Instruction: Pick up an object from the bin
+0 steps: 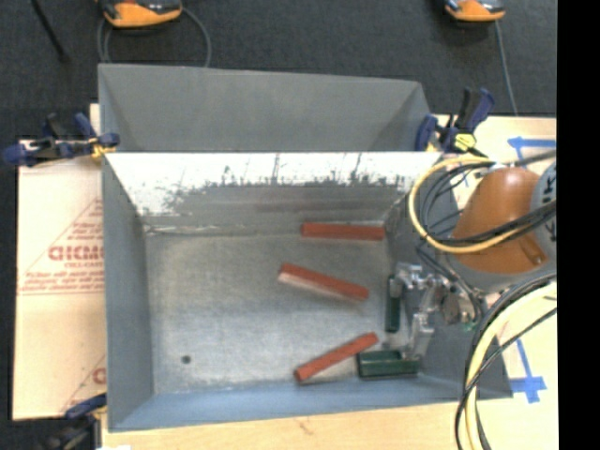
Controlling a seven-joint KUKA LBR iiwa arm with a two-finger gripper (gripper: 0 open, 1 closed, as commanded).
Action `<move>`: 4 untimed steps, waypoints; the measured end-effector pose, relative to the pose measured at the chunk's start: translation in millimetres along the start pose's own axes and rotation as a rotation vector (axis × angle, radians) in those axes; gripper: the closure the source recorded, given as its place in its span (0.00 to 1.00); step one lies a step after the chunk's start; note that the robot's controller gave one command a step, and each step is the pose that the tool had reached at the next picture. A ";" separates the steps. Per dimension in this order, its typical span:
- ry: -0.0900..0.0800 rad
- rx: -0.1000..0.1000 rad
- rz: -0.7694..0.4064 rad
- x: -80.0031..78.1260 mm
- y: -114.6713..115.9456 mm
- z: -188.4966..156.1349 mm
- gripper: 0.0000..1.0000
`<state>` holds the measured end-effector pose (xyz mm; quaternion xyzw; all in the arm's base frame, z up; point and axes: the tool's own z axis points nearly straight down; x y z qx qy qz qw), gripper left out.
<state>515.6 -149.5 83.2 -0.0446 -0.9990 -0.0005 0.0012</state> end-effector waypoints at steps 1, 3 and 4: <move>-0.011 0.002 -0.110 -65.1 41.5 12.1 0.00; -0.007 0.004 -0.216 -42.7 85.0 11.9 1.00; -0.016 0.005 -0.225 -51.6 67.8 -156.8 1.00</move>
Offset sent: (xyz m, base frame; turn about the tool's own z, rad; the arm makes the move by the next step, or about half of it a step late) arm 0.0654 0.0357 -0.0132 -0.1023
